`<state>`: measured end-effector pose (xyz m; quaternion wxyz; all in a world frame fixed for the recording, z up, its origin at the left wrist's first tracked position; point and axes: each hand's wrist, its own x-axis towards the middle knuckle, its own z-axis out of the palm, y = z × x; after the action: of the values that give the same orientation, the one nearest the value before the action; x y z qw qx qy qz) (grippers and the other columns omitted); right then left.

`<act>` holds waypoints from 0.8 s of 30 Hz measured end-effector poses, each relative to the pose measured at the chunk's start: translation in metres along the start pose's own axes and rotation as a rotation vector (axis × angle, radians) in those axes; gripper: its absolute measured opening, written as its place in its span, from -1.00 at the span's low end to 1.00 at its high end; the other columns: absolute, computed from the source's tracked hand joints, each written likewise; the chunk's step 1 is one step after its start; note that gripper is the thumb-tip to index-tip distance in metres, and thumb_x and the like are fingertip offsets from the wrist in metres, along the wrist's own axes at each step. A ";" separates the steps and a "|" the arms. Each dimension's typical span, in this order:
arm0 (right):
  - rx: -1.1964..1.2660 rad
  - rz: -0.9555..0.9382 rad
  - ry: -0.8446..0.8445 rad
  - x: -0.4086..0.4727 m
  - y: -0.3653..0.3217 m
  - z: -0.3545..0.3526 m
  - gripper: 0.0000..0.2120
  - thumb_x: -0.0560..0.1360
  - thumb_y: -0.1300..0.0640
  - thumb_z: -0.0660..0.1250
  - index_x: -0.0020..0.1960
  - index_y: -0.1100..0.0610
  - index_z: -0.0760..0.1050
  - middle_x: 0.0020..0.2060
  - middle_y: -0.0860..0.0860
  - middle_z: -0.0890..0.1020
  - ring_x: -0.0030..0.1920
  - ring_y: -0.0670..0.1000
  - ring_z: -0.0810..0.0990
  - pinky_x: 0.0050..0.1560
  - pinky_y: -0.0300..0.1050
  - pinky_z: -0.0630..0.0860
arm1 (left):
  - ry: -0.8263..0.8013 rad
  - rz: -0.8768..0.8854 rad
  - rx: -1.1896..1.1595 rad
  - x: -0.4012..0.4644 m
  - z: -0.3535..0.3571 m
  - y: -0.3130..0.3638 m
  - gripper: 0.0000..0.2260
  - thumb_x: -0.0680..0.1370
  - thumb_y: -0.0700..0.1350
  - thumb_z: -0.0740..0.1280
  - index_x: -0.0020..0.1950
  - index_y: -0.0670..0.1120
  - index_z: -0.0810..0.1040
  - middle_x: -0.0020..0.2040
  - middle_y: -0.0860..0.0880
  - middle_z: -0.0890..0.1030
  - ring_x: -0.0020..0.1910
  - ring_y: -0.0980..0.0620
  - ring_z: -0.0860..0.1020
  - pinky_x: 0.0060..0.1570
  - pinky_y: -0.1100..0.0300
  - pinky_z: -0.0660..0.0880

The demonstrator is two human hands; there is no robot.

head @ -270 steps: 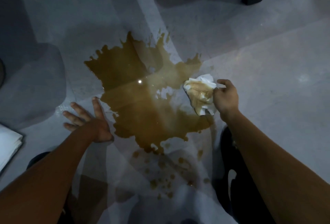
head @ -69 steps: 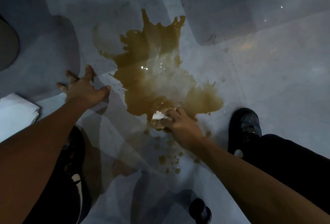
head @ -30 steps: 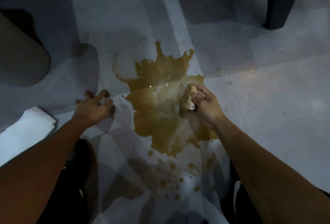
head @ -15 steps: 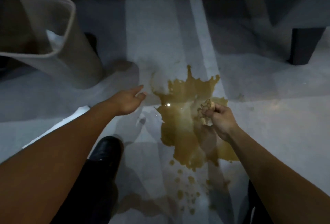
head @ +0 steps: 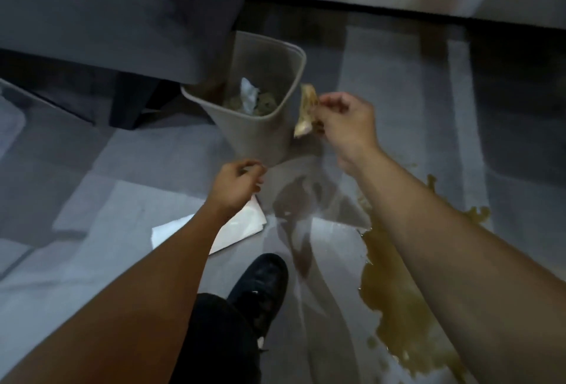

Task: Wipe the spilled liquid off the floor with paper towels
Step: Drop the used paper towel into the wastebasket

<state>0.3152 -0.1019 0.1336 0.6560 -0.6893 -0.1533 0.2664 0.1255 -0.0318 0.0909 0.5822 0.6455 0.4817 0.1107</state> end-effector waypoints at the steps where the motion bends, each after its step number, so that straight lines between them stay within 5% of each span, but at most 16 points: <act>1: 0.016 -0.021 -0.009 0.008 -0.013 0.014 -0.76 0.45 0.35 0.49 -0.24 0.05 0.57 -0.38 -0.02 0.61 -0.31 -0.02 0.55 -0.22 -0.03 0.55 | 0.024 -0.017 -0.010 0.003 -0.010 -0.005 -0.87 0.66 -0.20 0.27 0.09 -0.14 0.62 -0.08 -0.16 0.63 -0.19 -0.02 0.57 -0.37 0.36 0.48; 3: -0.002 -0.105 -0.018 0.027 -0.035 0.040 -0.78 0.46 0.35 0.46 -0.21 0.07 0.56 -0.34 -0.02 0.61 -0.29 -0.05 0.56 -0.19 -0.07 0.56 | 0.080 -0.062 -0.026 0.009 -0.027 -0.015 -0.87 0.65 -0.19 0.28 0.04 -0.09 0.62 -0.08 -0.18 0.64 -0.18 -0.06 0.58 -0.29 0.23 0.48; 7: -0.354 -0.239 -0.020 0.050 -0.050 0.065 -0.89 0.55 0.21 0.41 0.04 0.04 0.58 -0.22 -0.20 0.56 -0.28 -0.30 0.50 -0.24 -0.53 0.41 | 0.121 -0.118 0.038 0.016 -0.038 -0.032 -0.84 0.61 -0.29 0.23 -0.03 -0.13 0.59 -0.16 -0.17 0.55 -0.21 -0.07 0.48 -0.35 0.23 0.41; 9: -0.403 -0.314 0.049 0.046 -0.031 0.060 -0.90 0.56 0.19 0.38 0.06 0.04 0.57 -0.16 -0.16 0.59 -0.22 -0.28 0.52 -0.19 -0.52 0.43 | 0.090 -0.089 0.146 0.020 -0.041 -0.042 -0.85 0.56 -0.28 0.22 -0.03 -0.16 0.59 -0.20 -0.16 0.53 -0.22 -0.06 0.47 -0.35 0.23 0.45; 12: -0.332 -0.426 0.238 0.030 0.022 0.036 -0.90 0.52 0.13 0.40 0.02 0.01 0.55 -0.15 -0.10 0.61 -0.20 -0.22 0.55 -0.14 -0.39 0.48 | 0.078 -0.072 0.309 0.030 -0.047 -0.060 -0.74 0.50 -0.10 0.26 0.07 -0.12 0.66 -0.16 -0.07 0.67 -0.18 -0.09 0.63 -0.05 0.10 0.59; 14: -0.301 -0.322 0.256 0.016 0.069 0.021 -0.91 0.50 0.06 0.41 -0.03 0.01 0.53 -0.22 -0.10 0.58 -0.25 -0.22 0.52 -0.13 -0.28 0.50 | 0.115 -0.071 0.362 0.032 -0.047 -0.078 -0.76 0.55 -0.13 0.32 0.17 -0.07 0.66 -0.23 -0.05 0.68 -0.19 0.01 0.64 -0.03 0.19 0.51; 17: -0.556 -0.064 0.071 0.005 0.139 0.001 -0.78 0.42 -0.10 0.40 -0.18 0.05 0.53 -0.22 0.02 0.65 -0.19 -0.05 0.58 -0.08 -0.16 0.49 | 0.260 -0.049 0.405 0.015 -0.043 -0.109 -0.78 0.57 -0.15 0.35 0.20 -0.05 0.64 -0.30 0.00 0.63 -0.26 0.06 0.57 -0.04 0.28 0.38; 19: -0.949 -0.013 -0.124 -0.003 0.176 -0.013 -0.88 0.44 0.03 0.41 -0.19 0.06 0.55 -0.17 0.07 0.69 -0.11 0.11 0.65 -0.05 -0.19 0.47 | 0.367 -0.075 0.416 -0.002 -0.052 -0.134 -0.78 0.57 -0.15 0.36 0.21 -0.06 0.63 -0.30 0.07 0.59 -0.19 -0.01 0.58 -0.05 0.26 0.37; 20: -1.103 -0.037 -0.192 -0.006 0.188 -0.016 -0.97 0.44 0.10 0.39 -0.14 0.05 0.56 -0.14 0.08 0.70 -0.07 0.17 0.66 -0.05 -0.20 0.46 | 0.422 -0.097 0.419 -0.008 -0.062 -0.145 -0.77 0.57 -0.16 0.36 0.22 -0.09 0.63 -0.27 0.05 0.60 -0.14 -0.04 0.61 -0.04 0.25 0.38; 24: -1.231 -0.044 -0.354 -0.017 0.204 0.001 -0.54 0.44 0.19 0.37 0.33 -0.01 0.51 0.09 0.13 0.68 0.05 0.24 0.65 0.09 -0.02 0.61 | 0.675 -0.262 0.370 -0.020 -0.108 -0.179 -0.75 0.58 -0.20 0.34 0.24 -0.18 0.64 0.05 -0.20 0.71 0.09 -0.19 0.65 0.18 0.12 0.47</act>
<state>0.2724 -0.1293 -0.0645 0.1102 -0.8821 -0.3983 0.2261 -0.0493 -0.0023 -0.0224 0.2748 0.5999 0.7358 0.1526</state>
